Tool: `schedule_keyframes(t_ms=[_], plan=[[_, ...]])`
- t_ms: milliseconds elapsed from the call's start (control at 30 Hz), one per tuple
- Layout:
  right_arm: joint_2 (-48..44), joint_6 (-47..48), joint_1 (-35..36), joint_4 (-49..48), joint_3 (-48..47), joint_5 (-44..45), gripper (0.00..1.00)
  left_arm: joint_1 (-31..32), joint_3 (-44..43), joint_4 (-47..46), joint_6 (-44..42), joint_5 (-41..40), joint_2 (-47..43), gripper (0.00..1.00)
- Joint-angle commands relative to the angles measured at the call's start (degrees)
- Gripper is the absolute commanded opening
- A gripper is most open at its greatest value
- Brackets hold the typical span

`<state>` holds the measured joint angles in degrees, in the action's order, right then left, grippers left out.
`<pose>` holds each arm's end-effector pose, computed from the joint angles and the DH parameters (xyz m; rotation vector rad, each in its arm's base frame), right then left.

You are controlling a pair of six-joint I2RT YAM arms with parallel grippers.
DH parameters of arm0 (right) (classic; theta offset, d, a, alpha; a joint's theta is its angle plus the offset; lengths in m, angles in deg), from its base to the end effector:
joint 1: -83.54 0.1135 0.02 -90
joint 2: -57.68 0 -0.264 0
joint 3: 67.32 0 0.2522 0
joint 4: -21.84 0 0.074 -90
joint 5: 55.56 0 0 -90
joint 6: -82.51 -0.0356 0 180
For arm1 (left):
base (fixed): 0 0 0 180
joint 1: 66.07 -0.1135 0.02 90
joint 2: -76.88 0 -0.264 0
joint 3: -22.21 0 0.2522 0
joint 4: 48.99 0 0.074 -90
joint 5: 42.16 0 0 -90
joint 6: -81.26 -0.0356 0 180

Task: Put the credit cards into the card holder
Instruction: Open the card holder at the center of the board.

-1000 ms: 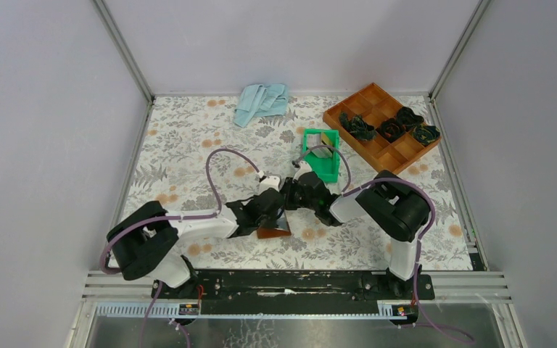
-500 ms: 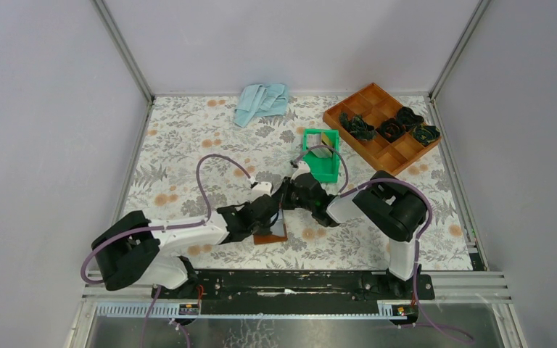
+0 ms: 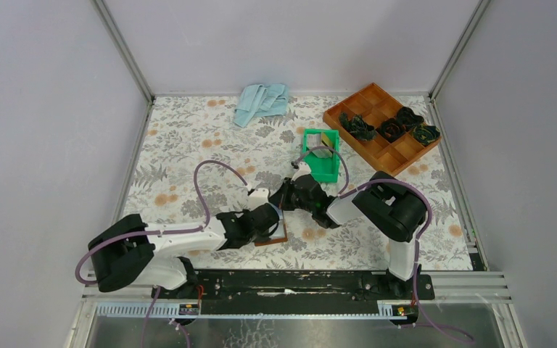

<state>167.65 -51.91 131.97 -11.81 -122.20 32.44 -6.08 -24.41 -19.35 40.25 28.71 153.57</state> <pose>0.2356 0.2675 0.1148 -0.0990 2.1097 1.0683 0.1260 -0.1949 0.1511 0.1287 2.5513 -0.3125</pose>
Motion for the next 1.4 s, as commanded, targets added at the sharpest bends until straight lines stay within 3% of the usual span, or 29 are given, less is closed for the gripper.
schedule_keyframes(t_ms=[0, 433, 700, 933, 1367], plan=[[1.0, 1.5, 0.5, 7.9, 2.3, 3.1, 0.00, 1.9, -0.2, 6.0, 3.2, -0.8, -0.6, 0.14], [0.1, 1.6, 0.5, 8.2, 2.9, 3.9, 0.00, 4.5, -1.0, 10.5, 9.2, -2.2, 4.4, 0.14], [-5.1, 5.7, 0.5, 13.1, 2.7, 7.1, 0.00, 5.6, -2.5, 14.3, 14.0, -6.6, 10.3, 0.14], [-7.0, 9.6, 0.5, 19.0, 0.0, 8.9, 0.00, 5.5, -5.3, 17.1, 12.8, -9.9, 12.2, 0.13], [-6.3, 12.0, 0.5, 20.9, -4.5, 7.9, 0.06, 5.6, -7.0, 19.8, 11.5, -13.5, 11.3, 0.13]])
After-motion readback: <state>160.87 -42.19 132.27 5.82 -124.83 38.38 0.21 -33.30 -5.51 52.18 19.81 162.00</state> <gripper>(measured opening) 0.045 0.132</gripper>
